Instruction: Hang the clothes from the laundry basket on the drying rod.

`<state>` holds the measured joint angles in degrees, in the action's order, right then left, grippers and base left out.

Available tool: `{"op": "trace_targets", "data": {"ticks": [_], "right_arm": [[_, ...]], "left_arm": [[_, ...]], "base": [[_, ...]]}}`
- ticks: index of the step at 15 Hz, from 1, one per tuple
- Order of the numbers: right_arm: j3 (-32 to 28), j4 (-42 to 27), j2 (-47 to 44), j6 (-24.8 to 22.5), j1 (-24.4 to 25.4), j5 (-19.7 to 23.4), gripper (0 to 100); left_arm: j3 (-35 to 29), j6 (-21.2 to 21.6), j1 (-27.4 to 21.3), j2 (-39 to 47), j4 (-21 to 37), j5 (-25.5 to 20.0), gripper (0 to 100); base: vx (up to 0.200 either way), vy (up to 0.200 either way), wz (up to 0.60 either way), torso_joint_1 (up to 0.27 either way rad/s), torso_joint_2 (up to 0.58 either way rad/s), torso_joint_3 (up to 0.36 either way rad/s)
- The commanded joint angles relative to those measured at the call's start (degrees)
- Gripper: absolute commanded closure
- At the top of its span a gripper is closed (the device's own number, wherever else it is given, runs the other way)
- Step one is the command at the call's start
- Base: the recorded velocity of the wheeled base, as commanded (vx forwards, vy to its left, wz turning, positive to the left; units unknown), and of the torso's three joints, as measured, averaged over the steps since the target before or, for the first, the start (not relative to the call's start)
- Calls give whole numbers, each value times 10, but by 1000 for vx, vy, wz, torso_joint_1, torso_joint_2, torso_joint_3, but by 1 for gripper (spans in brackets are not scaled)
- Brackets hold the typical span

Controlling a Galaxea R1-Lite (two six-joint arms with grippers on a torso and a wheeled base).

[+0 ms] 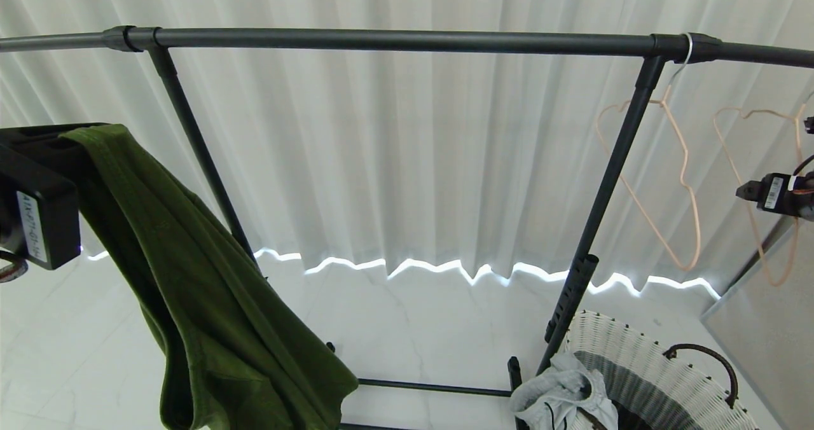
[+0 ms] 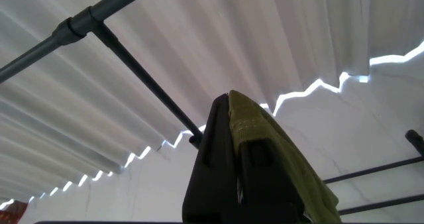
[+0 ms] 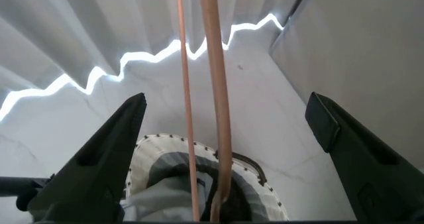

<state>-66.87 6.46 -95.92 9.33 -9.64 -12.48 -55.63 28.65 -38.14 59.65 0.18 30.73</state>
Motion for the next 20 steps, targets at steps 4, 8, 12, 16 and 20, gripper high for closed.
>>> {"op": "trace_targets", "data": {"ticks": [4, 8, 12, 16, 20], "right_arm": [[2, -1, 18, 0, 0, -1, 100], [3, -3, 28, 0, 0, -2, 100], [5, -1, 40, 0, 0, -1, 100], [25, -7, 78, -4, 1, 3, 100], [88, -43, 155, -10, 3, 3, 100]], "left_arm": [[0, 0, 0, -3, 0, 0, 100], [-2, 0, 0, -4, 0, 0, 100], [-1, 0, 0, -8, 0, 0, 100], [-1, -1, 0, -9, -4, 0, 100], [0, 0, 12, -8, -7, 0, 100]], "base": [[0, 0, 0, 0, 0, 0], [0, 0, 0, 0, 0, 0], [0, 0, 0, 0, 0, 0], [0, 0, 0, 0, 0, 0], [0, 0, 0, 0, 0, 0]]}}
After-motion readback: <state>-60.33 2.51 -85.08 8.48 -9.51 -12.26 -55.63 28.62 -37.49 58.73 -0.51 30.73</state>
